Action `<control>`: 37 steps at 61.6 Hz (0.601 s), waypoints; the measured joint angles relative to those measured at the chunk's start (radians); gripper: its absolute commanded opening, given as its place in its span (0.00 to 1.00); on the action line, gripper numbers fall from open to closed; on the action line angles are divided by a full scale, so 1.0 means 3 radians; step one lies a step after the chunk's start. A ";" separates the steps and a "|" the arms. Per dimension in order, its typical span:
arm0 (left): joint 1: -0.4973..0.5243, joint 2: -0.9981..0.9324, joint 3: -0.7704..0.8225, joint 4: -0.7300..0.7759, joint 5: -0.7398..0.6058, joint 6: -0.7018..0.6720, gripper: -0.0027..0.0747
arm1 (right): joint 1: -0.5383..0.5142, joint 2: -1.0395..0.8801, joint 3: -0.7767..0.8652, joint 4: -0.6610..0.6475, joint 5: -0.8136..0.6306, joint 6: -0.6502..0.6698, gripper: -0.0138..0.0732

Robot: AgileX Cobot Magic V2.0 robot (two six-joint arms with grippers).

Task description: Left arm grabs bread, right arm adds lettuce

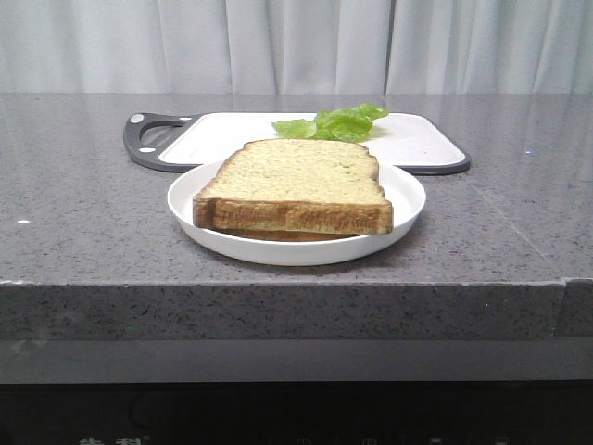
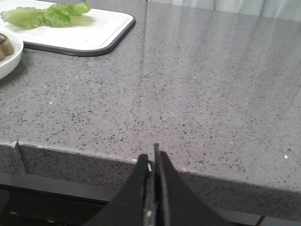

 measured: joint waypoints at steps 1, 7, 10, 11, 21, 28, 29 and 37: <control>0.0000 0.0000 0.0000 0.0000 0.0000 0.0000 0.01 | 0.0000 0.0000 0.0000 0.0000 0.0000 0.0000 0.09; 0.0000 0.0000 0.0000 0.0000 0.0000 0.0000 0.01 | 0.0000 0.0000 0.0000 0.0000 0.0000 0.0000 0.09; 0.0000 0.0000 0.0000 0.0000 0.0000 0.0000 0.01 | 0.0000 0.0000 0.0000 0.0000 0.0000 0.0000 0.09; 0.0000 0.0000 0.0000 0.0000 0.0000 0.0000 0.01 | 0.0000 0.0000 0.0000 0.0000 0.0000 0.0000 0.09; 0.0000 0.0000 0.0000 0.0000 0.0000 0.0000 0.01 | 0.0000 0.0000 0.0000 -0.0049 0.0000 0.0000 0.09; 0.0000 0.0000 0.0000 0.0000 0.0000 0.0000 0.01 | 0.0000 0.0000 0.0000 -0.0222 0.0000 0.0000 0.09; 0.0000 0.0000 0.0000 0.0000 0.0000 0.0000 0.01 | 0.0000 0.0000 0.0000 -0.0240 0.0000 0.0000 0.09; 0.0000 0.0000 0.0000 0.0000 0.0000 0.0000 0.01 | 0.0000 0.0000 0.0000 -0.0312 0.0000 0.0000 0.09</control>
